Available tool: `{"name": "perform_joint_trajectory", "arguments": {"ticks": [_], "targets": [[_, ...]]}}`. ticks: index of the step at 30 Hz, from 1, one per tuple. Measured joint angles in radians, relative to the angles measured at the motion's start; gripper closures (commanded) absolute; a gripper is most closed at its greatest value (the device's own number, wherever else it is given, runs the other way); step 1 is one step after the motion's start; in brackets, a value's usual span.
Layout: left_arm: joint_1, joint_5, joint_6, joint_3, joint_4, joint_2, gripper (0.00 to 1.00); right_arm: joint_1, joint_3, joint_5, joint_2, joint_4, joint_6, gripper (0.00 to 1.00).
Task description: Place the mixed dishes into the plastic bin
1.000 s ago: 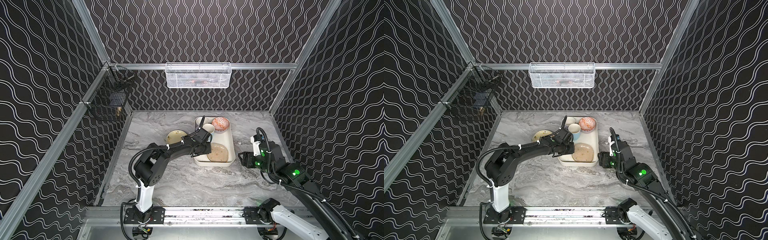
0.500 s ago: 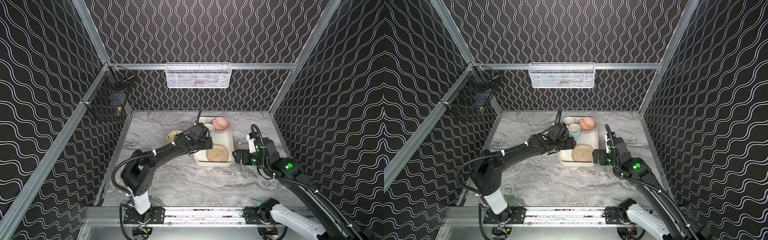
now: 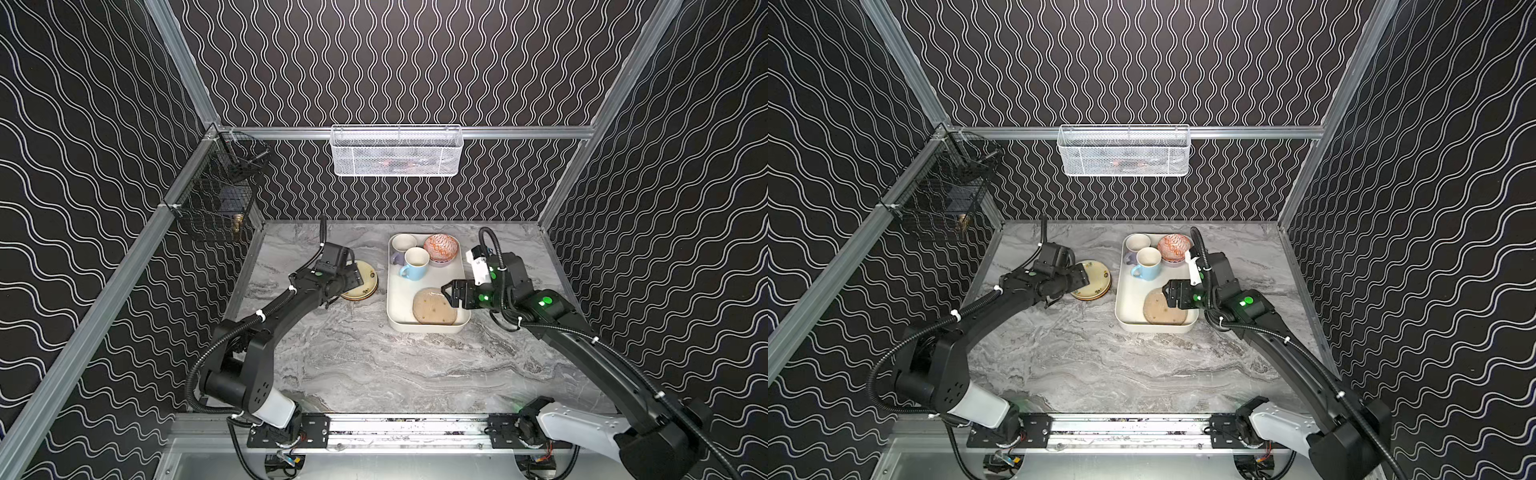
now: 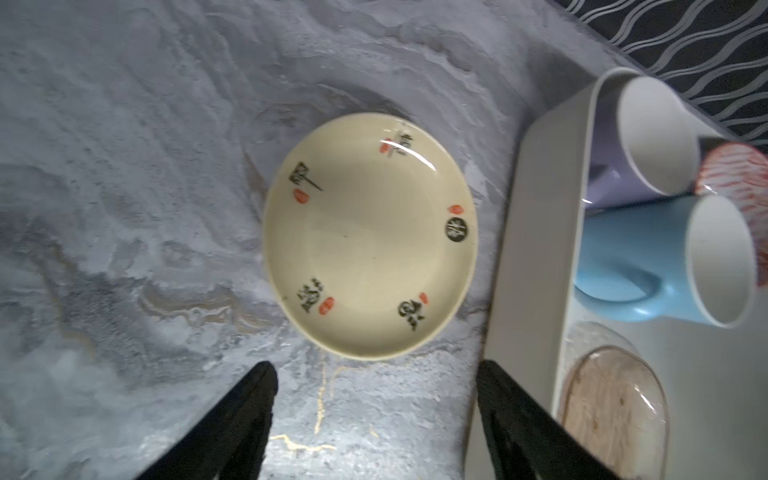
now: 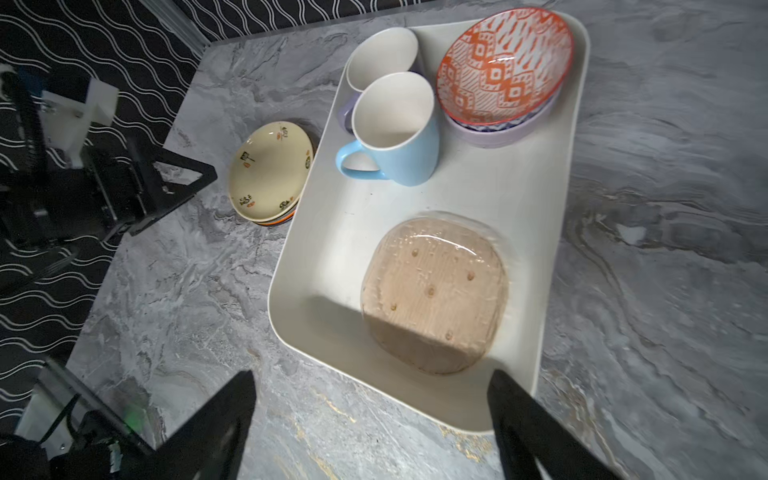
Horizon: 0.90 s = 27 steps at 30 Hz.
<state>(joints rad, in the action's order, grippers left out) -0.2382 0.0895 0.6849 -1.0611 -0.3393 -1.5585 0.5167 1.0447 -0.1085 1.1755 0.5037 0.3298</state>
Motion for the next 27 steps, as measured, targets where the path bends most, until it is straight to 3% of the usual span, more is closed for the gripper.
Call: {"name": "perform_joint_trajectory", "arguments": {"ticks": [8, 16, 27], "targets": [[0.081, 0.010, 0.023, -0.001, 0.041, -0.122, 0.28, 0.007, 0.053, -0.084, 0.119, -0.077, 0.003, 0.22], [0.126, -0.009, 0.038, 0.019, 0.101, -0.177, 0.45, 0.008, 0.053, -0.087, 0.118, -0.083, 0.001, 0.22], [0.133, -0.042, 0.053, 0.016, 0.151, -0.227, 0.59, 0.010, 0.035, -0.095, 0.115, -0.094, -0.005, 0.25]]}}
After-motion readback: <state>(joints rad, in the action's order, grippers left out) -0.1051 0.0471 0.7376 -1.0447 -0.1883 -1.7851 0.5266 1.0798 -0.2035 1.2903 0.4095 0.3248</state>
